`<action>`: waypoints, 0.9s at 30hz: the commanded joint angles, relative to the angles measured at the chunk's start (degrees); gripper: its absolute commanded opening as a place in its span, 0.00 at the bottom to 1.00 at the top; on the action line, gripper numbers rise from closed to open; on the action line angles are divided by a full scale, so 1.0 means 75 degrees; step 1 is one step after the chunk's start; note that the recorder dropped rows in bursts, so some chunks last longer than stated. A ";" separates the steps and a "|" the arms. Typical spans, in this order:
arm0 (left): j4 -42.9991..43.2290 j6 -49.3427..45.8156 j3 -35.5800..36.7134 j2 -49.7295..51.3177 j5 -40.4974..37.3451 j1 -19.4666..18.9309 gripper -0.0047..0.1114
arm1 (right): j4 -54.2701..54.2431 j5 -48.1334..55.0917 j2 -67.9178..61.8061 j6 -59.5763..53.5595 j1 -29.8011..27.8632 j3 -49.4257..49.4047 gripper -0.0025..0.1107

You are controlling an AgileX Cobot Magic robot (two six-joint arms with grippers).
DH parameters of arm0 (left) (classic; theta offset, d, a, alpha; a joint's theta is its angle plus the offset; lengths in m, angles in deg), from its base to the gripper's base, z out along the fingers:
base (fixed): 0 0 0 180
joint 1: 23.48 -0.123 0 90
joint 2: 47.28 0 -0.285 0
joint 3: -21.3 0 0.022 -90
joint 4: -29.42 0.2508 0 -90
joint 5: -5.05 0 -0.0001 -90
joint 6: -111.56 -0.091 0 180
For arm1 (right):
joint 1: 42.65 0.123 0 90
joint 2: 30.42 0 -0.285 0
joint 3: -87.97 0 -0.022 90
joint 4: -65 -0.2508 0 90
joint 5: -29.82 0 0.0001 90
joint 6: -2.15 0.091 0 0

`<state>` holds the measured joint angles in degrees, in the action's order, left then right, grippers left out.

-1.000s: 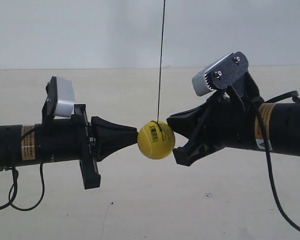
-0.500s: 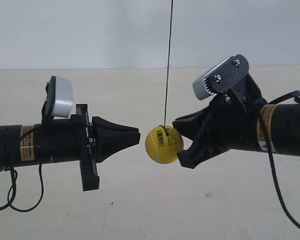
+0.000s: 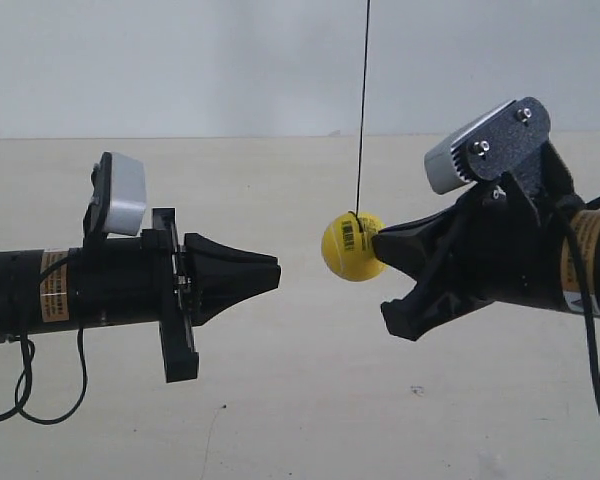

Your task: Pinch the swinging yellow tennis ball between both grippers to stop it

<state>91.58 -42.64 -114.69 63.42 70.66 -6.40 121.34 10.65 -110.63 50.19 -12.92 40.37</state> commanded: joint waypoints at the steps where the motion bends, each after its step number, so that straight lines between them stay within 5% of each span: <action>1: -0.0209 -0.0040 -0.0027 -0.0051 0.0063 0.0046 0.08 | 0.0047 -0.0218 0.0002 -0.0045 0.0015 -0.0041 0.02; 15: -0.0077 0.0218 -0.0325 0.0389 0.0448 0.0362 0.08 | -0.0023 -0.0551 -0.0208 -0.0252 0.0015 -0.0041 0.02; 27: -0.0206 -0.0081 -0.0470 0.0387 -0.0358 0.0821 0.08 | 0.0262 -0.0933 -0.0639 -0.0070 0.0015 -0.0041 0.02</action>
<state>90.36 -43.03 -118.01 66.22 68.28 -0.70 122.82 5.39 -114.94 50.40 -12.92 40.37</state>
